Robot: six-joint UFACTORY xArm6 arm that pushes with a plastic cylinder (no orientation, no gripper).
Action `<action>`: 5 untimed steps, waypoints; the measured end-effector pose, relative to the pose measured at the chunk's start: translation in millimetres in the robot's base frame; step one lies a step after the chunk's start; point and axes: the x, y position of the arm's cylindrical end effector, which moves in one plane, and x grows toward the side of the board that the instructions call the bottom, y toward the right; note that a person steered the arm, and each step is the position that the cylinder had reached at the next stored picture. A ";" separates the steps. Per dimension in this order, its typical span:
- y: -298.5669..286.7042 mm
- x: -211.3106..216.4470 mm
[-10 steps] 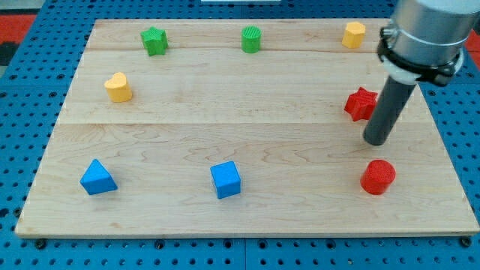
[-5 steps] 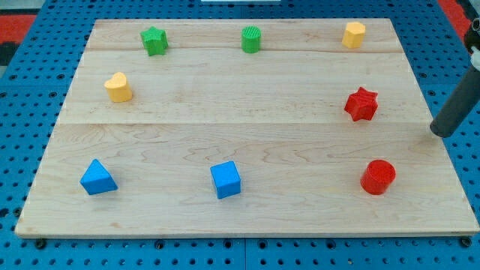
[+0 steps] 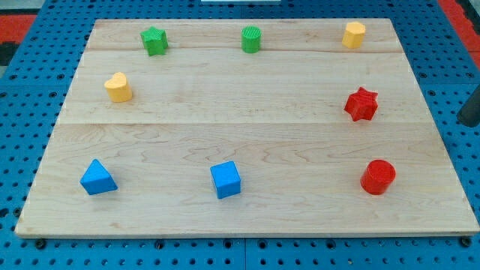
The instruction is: Move your arm towards the center right
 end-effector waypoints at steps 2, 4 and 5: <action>0.7 -0.8; 0.9 -2.3; 0.6 -2.9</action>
